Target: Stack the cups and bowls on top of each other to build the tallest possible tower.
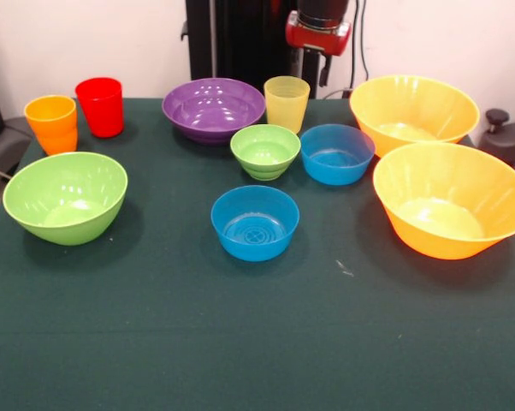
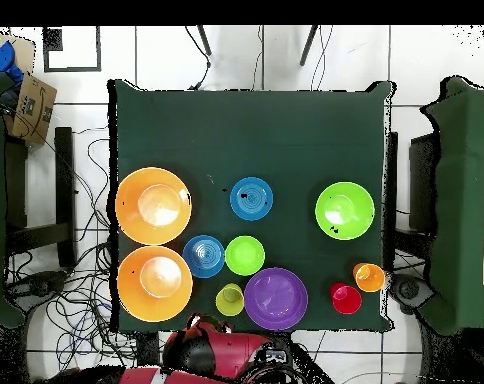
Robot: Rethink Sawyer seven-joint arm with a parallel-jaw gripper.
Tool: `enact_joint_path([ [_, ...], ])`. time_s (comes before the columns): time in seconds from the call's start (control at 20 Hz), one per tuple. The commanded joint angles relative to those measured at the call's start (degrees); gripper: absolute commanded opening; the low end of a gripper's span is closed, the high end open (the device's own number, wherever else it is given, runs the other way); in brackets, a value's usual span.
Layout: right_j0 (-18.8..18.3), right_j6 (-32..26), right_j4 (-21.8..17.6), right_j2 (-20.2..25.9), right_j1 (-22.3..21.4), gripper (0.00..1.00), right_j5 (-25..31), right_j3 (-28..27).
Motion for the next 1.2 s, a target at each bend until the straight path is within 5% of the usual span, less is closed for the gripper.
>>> enact_joint_path([
  [0.05,-0.45,9.26,1.45,6.22,-0.20,1.00,-0.54,-2.97],
  [1.2,-0.25,5.61,3.72,5.96,-6.13,1.00,18.11,-8.76],
])
